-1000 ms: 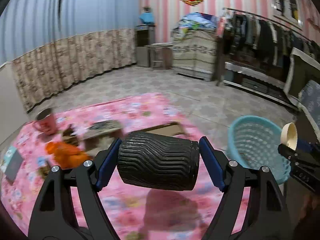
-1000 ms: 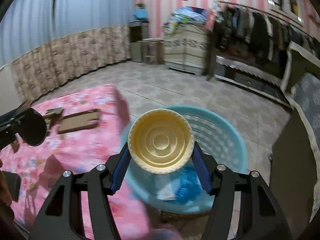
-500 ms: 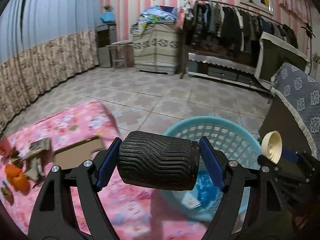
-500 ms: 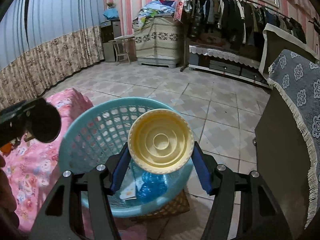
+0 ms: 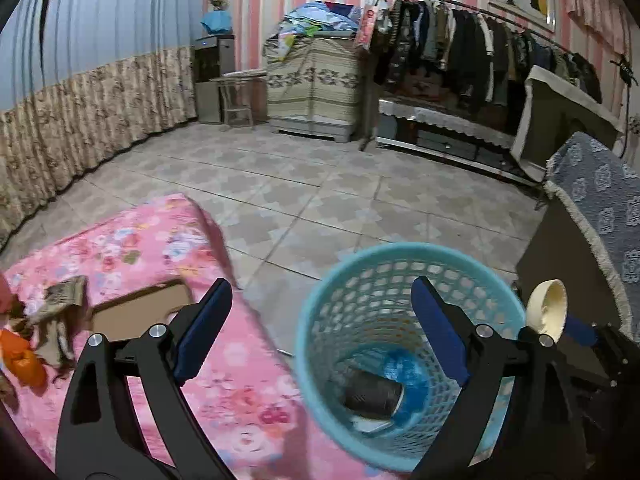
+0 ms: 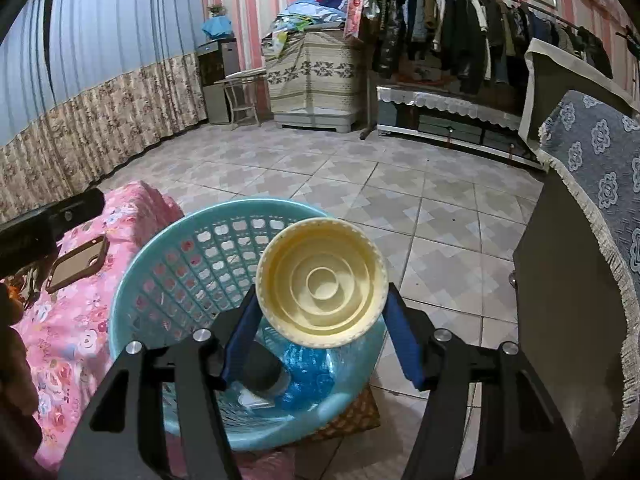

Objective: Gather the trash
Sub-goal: 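Carry the black cylinder and cream lid to the basket and release both, then grasp the brown paper scrap with the left gripper while the right gripper grasps an orange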

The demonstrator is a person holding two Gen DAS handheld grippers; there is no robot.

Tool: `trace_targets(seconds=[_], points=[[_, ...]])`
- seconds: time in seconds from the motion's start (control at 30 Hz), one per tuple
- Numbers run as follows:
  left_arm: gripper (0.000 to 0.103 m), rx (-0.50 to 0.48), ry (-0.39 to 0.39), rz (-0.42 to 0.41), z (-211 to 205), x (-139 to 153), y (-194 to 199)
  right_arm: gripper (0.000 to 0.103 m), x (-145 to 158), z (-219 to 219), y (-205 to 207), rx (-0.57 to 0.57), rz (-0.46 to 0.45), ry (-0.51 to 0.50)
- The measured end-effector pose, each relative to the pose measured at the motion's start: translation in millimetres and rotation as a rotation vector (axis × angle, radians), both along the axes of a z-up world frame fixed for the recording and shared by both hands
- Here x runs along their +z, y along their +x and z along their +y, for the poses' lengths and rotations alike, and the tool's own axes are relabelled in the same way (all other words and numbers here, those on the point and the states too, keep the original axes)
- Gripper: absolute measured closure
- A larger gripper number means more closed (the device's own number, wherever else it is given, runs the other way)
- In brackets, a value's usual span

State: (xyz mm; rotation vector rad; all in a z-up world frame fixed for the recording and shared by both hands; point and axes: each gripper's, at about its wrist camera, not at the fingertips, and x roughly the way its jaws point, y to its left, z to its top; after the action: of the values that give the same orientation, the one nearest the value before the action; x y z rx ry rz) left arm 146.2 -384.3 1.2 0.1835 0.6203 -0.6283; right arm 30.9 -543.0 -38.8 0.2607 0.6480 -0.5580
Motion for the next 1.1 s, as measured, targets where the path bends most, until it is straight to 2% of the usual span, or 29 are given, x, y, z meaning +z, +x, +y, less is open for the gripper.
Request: trace_targets(seconds=[0.4, 0.43, 0.5, 0.6, 0.8, 1.1], points=[[0.009, 0.177, -0.009, -0.058, 97, 13, 9, 0.042, -9, 30, 33, 0.064, 0.029, -0.002], [0.009, 0.189, -0.007, -0.059, 105, 13, 8, 0.041, -7, 34, 35, 0.062, 0.022, -0.008], [0.009, 0.211, -0.005, -0.066, 121, 15, 9, 0.028, -2, 38, 37, 0.049, 0.009, -0.027], [0.009, 0.247, -0.009, -0.077, 145, 20, 9, 0.022, 5, 46, 40, 0.043, 0.008, -0.059], [0.008, 0.317, -0.025, -0.081, 192, 27, 8, 0.019, 24, 68, 39, 0.073, -0.022, -0.075], [0.005, 0.445, -0.010, -0.114, 282, 37, -1, 0.017, 49, 136, 45, 0.197, -0.093, -0.063]])
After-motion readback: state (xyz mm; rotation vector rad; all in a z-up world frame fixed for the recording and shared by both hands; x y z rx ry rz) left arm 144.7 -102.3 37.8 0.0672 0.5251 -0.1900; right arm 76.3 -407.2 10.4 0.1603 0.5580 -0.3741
